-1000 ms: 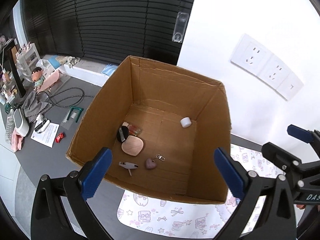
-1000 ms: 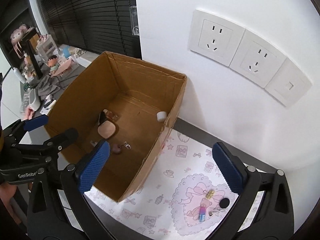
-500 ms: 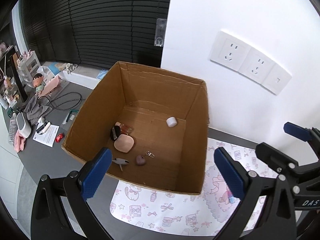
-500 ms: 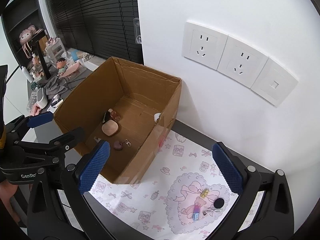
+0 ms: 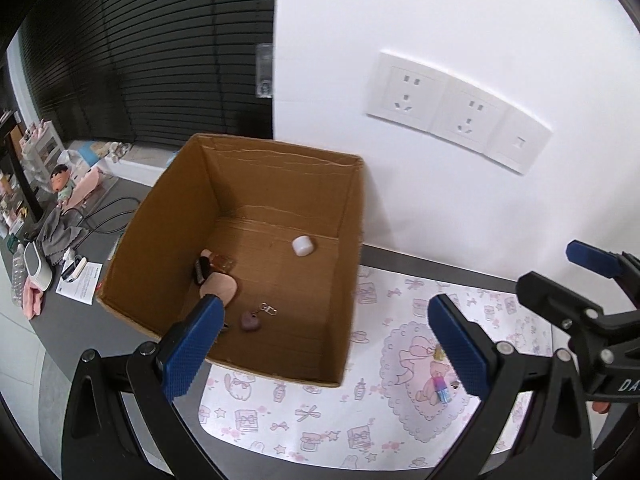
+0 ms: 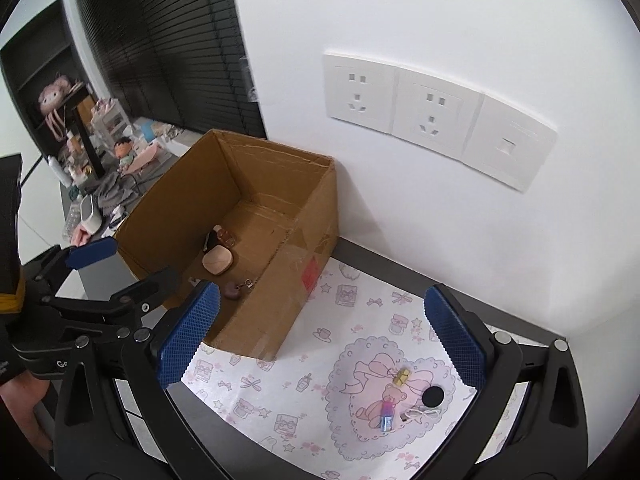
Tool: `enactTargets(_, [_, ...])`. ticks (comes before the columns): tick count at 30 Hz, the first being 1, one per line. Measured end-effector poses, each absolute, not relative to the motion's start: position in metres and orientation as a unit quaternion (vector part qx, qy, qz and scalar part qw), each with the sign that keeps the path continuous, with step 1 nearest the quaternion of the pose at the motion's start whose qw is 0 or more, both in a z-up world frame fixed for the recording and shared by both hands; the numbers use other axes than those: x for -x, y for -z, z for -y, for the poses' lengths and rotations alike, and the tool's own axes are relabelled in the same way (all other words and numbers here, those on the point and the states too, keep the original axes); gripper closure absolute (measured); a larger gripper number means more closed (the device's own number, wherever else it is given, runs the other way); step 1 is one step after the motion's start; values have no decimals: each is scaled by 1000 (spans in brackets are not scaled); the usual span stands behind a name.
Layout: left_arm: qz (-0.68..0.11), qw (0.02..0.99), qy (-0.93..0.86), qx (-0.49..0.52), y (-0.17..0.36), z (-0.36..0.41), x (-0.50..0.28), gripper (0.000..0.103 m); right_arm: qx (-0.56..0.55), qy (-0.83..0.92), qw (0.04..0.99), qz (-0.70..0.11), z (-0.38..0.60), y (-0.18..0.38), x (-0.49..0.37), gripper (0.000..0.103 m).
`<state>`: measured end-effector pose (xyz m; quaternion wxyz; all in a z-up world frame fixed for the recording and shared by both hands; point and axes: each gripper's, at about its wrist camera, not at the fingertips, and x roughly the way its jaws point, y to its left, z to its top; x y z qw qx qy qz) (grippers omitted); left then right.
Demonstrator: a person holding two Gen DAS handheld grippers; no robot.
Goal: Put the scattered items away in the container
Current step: 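Withdraw both tools from the box back over the mat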
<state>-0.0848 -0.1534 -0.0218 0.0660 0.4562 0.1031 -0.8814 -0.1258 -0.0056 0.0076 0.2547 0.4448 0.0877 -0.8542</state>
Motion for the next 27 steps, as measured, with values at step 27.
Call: enactTargets(27, [-63,-26,875,-478,36,34,102,1,-466,869,160,-45,-127,13,126,0])
